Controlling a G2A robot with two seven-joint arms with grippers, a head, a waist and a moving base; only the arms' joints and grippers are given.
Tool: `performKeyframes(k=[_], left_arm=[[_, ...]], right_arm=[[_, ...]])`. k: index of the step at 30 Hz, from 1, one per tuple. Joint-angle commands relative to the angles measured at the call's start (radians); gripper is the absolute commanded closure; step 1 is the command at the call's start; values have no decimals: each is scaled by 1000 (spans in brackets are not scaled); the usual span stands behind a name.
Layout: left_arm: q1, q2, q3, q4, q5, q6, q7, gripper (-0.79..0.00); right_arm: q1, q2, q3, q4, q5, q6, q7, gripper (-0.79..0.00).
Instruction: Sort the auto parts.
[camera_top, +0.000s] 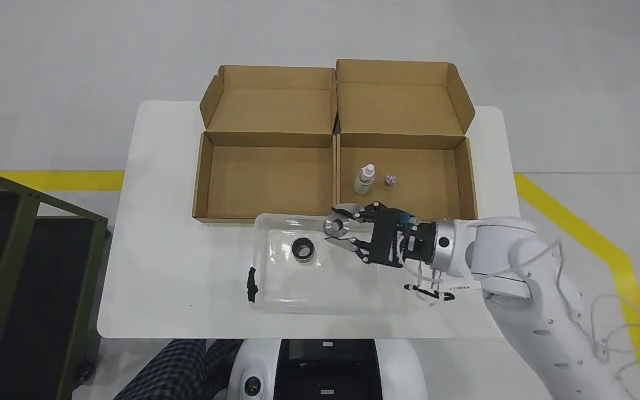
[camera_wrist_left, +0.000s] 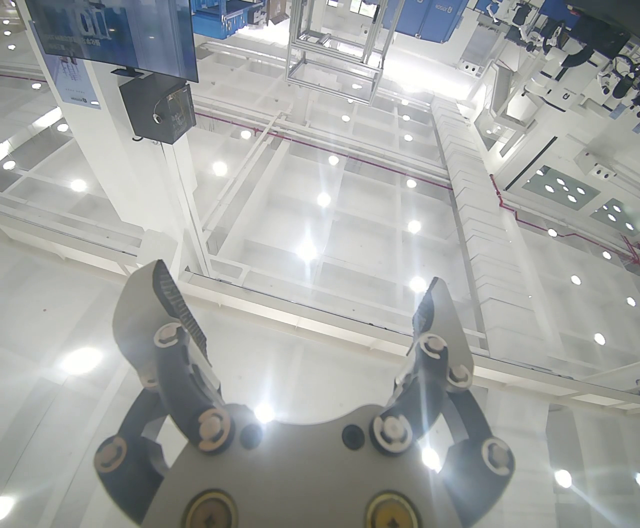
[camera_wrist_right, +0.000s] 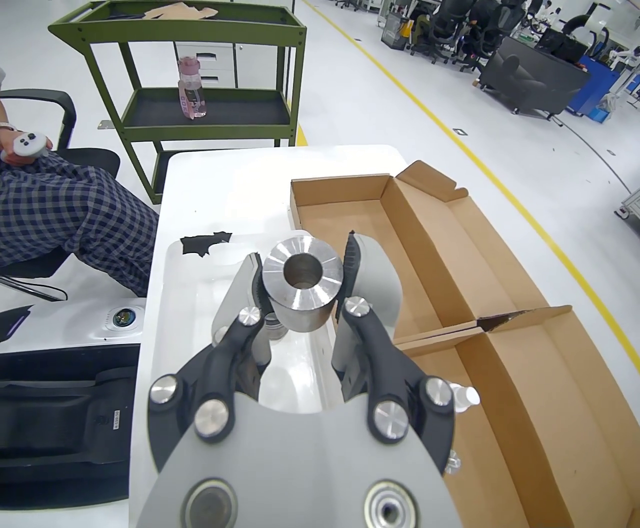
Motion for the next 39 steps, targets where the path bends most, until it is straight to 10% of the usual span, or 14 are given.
performKeyframes(k=[1,39], left_arm=[[0,0,0,0,0,0,0,-785],[0,0,0,0,0,0,0,-785]], right_arm=[[22,-4,-20,23,1,13,7,0],[421,-175,-435,563,-59,368,16,0]])
